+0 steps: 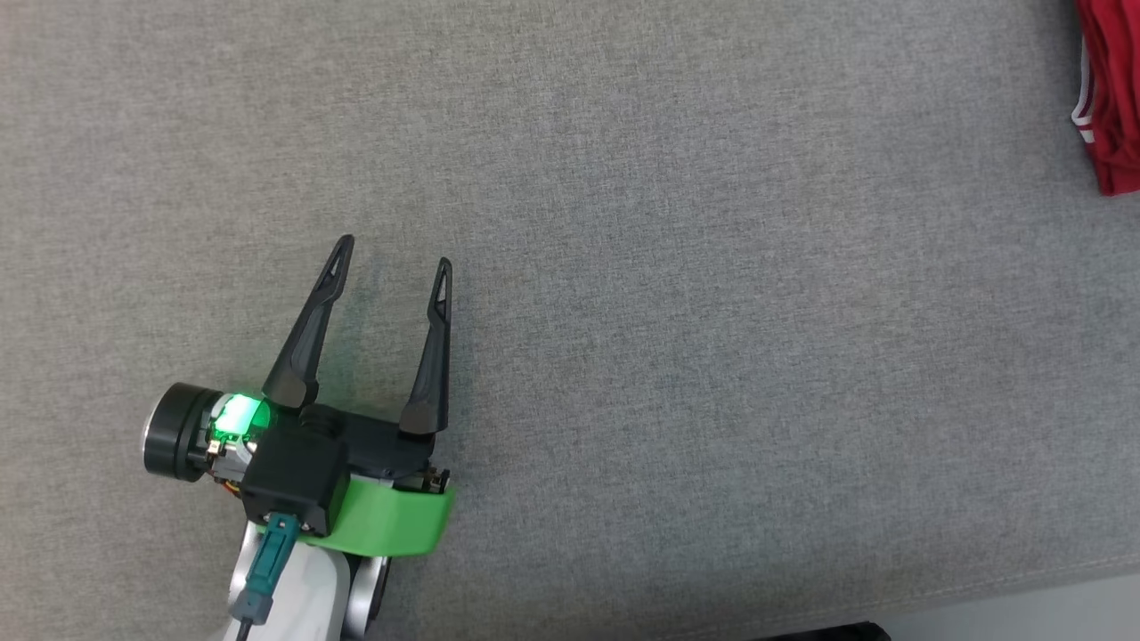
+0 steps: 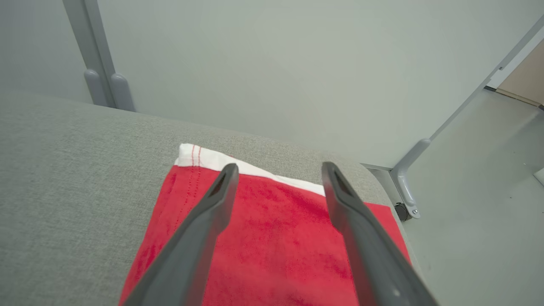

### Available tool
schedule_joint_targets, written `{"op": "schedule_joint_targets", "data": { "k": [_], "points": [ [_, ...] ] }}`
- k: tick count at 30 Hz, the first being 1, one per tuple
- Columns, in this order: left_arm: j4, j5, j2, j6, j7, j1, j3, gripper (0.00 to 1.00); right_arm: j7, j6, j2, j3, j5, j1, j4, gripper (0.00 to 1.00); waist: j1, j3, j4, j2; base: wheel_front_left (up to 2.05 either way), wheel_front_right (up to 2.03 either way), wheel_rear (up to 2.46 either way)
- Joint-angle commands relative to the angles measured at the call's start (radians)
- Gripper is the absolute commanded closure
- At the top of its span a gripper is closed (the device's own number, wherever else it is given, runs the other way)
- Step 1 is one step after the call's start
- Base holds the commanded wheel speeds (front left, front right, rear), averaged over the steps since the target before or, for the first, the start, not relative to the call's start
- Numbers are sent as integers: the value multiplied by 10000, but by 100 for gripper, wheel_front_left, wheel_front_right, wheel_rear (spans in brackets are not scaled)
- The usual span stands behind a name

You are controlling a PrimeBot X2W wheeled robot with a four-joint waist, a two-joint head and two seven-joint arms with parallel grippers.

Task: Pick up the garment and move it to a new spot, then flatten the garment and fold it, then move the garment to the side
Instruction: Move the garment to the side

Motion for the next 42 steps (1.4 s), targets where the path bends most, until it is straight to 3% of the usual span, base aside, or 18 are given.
{"op": "schedule_joint_targets", "data": {
  "k": [1,14,22,31,37,42],
  "points": [
    [63,-139,-63,45,3,42,51,0,-35,-21,344,-173,-276,391,-154,0,-1,-565,265,0,0,0,0],
    [1430,-836,-542,199,3,986,434,0,-41,-20,4260,-1593,-2516,3644,-1349,0,-1,-3307,1004,0,0,0,0],
    [1780,-1135,-614,166,3,1804,819,0,-40,-21,6061,-2711,-3913,5941,-2685,0,-1,-5118,1098,0,0,0,0],
    [1329,-1373,-622,413,3,3008,958,0,-42,-17,6866,-3292,-4678,8372,-3813,0,-1,-6493,1217,0,0,0,0],
    [1060,-1353,-618,-68,4,3658,1079,0,-42,-17,7314,-3505,-5129,9514,-4538,0,-1,-6860,1283,0,0,0,0],
    [1005,-1092,-618,-77,4,4019,1204,0,-41,-17,7549,-3511,-5356,10086,-4799,0,-1,-7002,1299,0,0,0,0]
  ]
}}
